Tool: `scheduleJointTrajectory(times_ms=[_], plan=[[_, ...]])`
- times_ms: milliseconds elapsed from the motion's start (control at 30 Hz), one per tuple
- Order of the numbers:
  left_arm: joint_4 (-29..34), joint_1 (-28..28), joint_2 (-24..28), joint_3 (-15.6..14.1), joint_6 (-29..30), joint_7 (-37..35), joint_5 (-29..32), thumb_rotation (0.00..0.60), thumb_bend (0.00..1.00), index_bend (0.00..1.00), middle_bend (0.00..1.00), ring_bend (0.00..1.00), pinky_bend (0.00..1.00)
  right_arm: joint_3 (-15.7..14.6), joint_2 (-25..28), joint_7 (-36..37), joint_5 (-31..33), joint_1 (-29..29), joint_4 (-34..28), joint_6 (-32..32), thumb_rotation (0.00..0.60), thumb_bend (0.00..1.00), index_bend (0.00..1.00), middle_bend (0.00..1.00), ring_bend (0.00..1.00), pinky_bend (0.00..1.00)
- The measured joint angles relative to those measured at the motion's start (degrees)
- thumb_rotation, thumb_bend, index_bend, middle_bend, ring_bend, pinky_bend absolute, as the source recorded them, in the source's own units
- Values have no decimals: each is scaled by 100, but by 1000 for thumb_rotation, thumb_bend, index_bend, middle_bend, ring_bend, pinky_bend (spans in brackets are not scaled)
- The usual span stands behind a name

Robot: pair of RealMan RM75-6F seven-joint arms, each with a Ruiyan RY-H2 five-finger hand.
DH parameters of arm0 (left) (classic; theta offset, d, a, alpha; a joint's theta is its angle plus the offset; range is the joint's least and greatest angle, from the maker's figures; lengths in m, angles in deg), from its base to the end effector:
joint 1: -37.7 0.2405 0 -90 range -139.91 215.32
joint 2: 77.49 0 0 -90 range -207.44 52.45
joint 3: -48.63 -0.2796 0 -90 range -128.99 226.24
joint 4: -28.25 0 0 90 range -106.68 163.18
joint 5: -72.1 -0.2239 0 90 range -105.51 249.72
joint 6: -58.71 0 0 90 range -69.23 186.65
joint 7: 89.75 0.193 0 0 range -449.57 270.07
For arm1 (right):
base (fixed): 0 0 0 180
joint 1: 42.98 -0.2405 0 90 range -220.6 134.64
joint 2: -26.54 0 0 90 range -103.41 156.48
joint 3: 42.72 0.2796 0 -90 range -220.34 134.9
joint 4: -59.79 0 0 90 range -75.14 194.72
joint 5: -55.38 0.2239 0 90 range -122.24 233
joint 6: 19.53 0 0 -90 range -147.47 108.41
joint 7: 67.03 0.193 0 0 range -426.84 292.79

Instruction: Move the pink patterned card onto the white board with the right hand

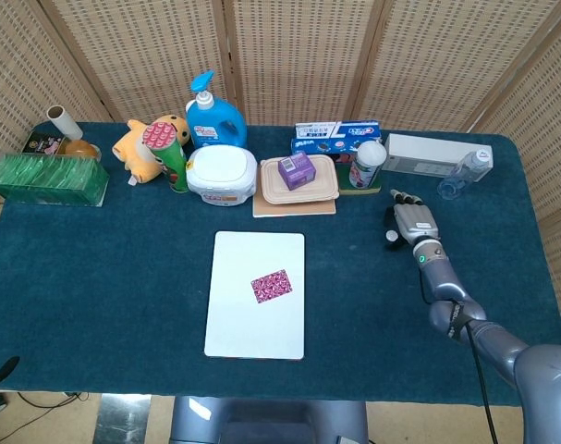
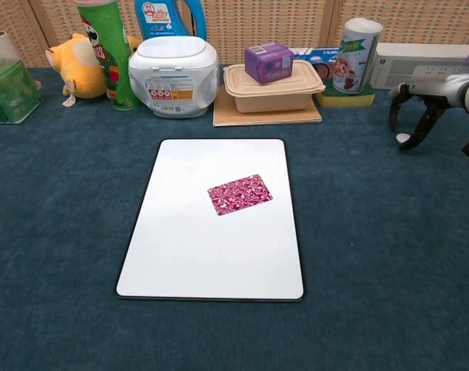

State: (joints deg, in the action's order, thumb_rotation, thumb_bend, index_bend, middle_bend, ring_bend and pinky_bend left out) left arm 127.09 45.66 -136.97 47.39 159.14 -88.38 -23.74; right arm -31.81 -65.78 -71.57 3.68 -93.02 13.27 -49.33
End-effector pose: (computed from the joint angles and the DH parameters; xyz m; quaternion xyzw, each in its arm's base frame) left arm -0.3175 0.1422 0.1963 -0.5574 -0.3645 -0.4156 0.6195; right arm -0.2822 -0.5235 -0.0077 0.6744 -0.4795 0.2397 0.5078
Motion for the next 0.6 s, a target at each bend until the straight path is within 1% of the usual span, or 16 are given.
scheduleJointTrajectory(times_ms=[133,600], plan=[[11,7,-11,-2,6,37,-6,600,48,0,0,0,24,33,31,96,-122,22,33,38,600,250,455,39,0,13],[1,34,-41,-14,47,78,-48,600,48,0,0,0,24,103,-4,277,-259,76,207,202,600,265,456,39,0,14]])
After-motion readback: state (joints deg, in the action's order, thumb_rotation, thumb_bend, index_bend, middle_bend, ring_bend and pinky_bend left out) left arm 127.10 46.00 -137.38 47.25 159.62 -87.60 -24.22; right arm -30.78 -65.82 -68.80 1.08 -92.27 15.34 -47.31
